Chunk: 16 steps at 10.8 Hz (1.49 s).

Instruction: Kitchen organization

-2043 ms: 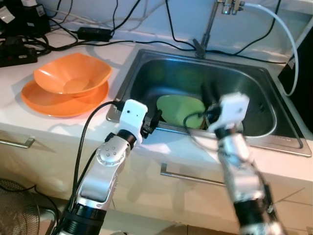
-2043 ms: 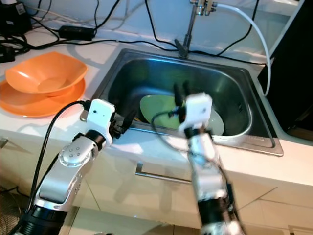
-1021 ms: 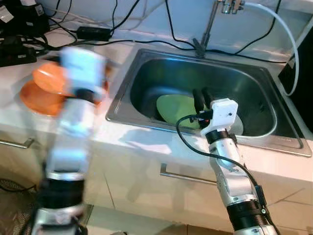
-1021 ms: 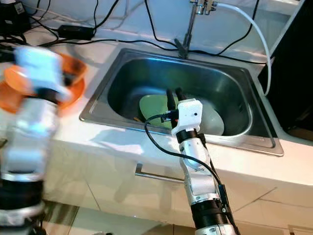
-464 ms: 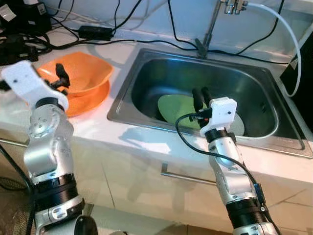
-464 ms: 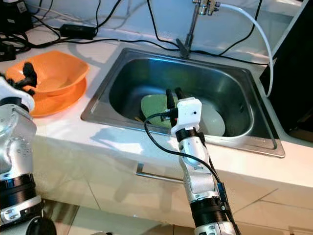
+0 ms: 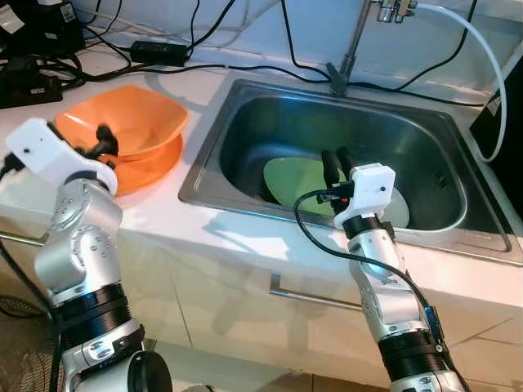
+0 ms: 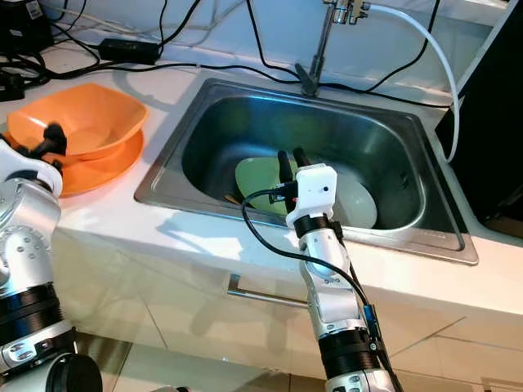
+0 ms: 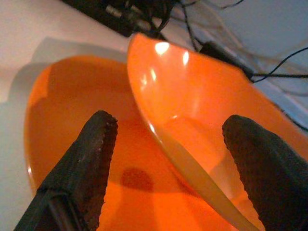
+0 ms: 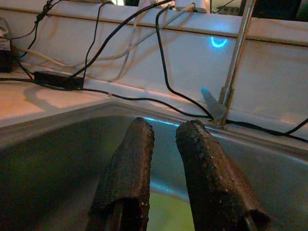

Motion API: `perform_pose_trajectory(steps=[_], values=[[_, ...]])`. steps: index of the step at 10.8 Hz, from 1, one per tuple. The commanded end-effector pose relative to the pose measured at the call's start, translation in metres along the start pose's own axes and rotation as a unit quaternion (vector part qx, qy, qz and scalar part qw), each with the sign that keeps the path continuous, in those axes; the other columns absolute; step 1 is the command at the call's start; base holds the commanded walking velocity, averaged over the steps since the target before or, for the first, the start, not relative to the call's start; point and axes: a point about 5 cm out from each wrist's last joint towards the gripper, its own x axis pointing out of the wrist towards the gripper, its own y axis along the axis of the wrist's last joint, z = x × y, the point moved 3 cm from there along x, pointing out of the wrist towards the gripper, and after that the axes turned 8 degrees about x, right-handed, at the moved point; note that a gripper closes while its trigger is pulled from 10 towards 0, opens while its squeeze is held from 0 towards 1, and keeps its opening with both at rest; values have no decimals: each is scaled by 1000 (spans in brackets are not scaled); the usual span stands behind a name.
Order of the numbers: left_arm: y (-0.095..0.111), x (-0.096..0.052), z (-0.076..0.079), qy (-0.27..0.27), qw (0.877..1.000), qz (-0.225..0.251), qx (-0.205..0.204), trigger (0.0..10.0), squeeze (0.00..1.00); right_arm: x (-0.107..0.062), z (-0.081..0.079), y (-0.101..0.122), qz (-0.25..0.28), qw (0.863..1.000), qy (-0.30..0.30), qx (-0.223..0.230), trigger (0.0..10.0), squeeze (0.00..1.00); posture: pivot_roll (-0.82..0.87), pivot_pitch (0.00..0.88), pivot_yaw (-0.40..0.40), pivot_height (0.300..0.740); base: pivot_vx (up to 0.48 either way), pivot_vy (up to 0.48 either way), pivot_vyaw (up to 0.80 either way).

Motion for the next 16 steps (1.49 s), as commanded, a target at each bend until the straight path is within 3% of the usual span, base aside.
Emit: perform_pose_trajectory(steps=[1,3,4,5,16], values=[[-1,0,0,10,1000,-13,-6,10000,0,2,5,1,0,1000,-9,-1,10000,0,156,95,-69,740,0,0,0],[-6,1,1,11,999,-29,-6,10000,0,2,5,1,0,1000,-10,-2,10000,0,152,92,-65,740,0,0,0],[-6,1,3,10,999,-34,-7,1451,0,2,5,1,0,1000,-10,-2,10000,0,152,92,-65,740,0,0,0],[-5,1,5,7,999,-35,-10,0,0,2,6,1,0,1000,-10,-2,10000,0,150,92,-64,740,0,0,0],[-6,-2,14,-9,999,-43,-24,0,0,2,10,0,-5,1000,-14,-9,10000,0,146,84,-64,740,0,0,0]])
